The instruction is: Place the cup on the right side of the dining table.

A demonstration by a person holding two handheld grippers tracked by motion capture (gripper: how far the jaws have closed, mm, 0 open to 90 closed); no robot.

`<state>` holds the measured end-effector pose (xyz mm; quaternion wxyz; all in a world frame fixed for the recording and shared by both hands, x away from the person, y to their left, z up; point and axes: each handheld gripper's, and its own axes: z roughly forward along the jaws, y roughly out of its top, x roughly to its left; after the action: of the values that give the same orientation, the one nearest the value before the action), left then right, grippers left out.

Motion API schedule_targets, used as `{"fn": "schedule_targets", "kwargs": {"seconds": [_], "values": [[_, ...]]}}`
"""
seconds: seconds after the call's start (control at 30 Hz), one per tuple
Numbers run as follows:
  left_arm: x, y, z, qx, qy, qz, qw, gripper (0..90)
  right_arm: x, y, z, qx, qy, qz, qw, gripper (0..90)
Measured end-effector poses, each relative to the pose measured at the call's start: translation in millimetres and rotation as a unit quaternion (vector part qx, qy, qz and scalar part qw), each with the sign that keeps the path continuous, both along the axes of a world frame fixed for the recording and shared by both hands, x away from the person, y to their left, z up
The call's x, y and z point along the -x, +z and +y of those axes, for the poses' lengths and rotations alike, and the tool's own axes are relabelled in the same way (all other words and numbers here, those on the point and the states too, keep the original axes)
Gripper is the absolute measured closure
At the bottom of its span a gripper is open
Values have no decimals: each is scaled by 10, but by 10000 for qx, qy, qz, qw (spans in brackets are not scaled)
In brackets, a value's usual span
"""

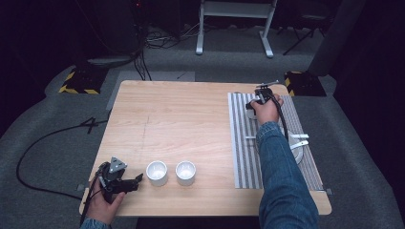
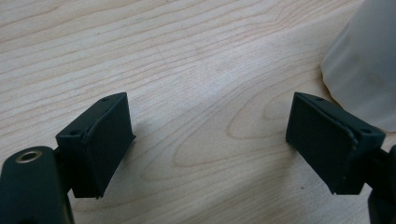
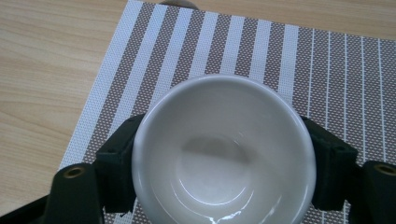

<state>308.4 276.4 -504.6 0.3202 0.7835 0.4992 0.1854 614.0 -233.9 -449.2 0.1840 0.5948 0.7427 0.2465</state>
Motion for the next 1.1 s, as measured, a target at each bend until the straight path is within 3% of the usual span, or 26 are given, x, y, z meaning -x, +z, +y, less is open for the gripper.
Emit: {"fn": "schedule_targets", "kwargs": {"seconds": [0.53, 0.77, 1.0, 1.1], "values": [[0, -1, -1, 7, 6, -3, 10000, 148, 89, 150, -16, 28, 101, -249, 9996, 266], [2, -1, -3, 4, 17, -6, 10000, 148, 182, 293, -13, 26, 98, -480, 9988, 250], [4, -1, -4, 4, 25, -7, 10000, 148, 250, 383, -11, 42, 132, -549, 9984, 235], [4, -1, -4, 6, 26, -7, 10000, 148, 359, 463, -9, 64, 223, -529, 9983, 244]]}}
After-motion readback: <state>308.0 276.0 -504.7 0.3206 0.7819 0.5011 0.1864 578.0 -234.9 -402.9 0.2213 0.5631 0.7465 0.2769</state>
